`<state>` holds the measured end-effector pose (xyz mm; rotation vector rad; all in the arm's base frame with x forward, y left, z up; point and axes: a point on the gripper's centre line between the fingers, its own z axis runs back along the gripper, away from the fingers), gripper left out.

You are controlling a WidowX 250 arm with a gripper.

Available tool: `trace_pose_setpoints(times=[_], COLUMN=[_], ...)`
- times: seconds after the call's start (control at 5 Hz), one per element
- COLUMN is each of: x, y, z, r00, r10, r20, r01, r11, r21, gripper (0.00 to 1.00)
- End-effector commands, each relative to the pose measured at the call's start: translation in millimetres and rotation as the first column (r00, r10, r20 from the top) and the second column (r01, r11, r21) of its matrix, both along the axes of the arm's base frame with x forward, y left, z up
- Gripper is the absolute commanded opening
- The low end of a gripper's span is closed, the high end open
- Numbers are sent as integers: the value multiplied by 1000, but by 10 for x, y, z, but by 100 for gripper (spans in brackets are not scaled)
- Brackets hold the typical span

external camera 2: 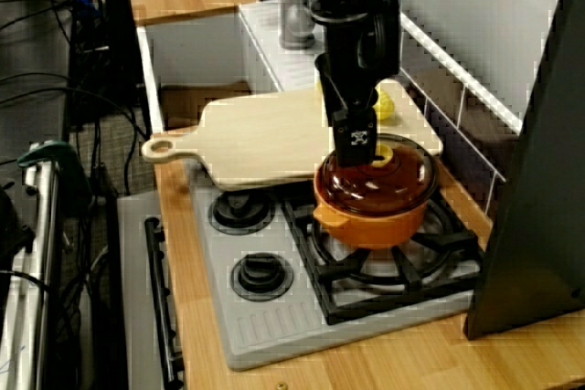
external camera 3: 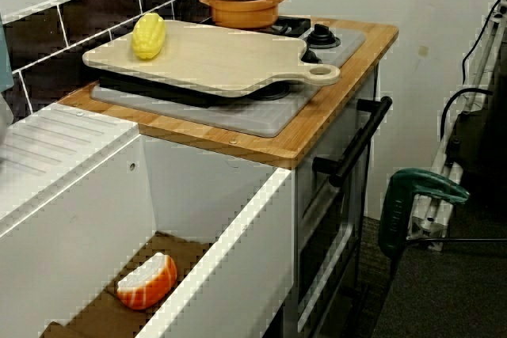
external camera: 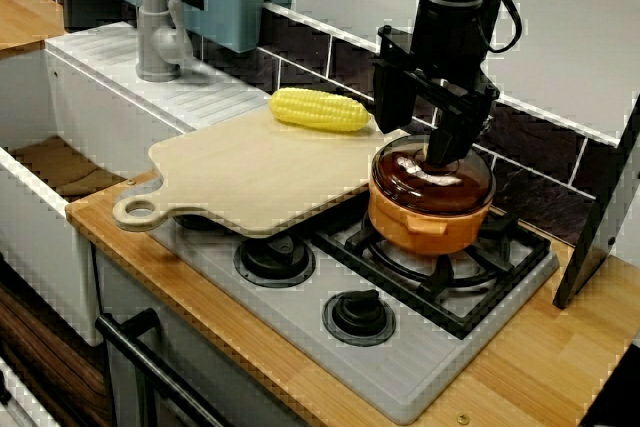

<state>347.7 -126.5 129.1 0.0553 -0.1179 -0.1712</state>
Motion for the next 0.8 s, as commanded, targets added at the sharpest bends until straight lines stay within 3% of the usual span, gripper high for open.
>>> trace_pose_setpoints(times=[0.0,0.6], x=[127,221], y=[-43,-74], z=[224,173], r00=[996,995], r10=[17,21], r20=[93,95], r01=[-13,-16], r11=[999,999], r21=[-43,-47], gripper=[100,100])
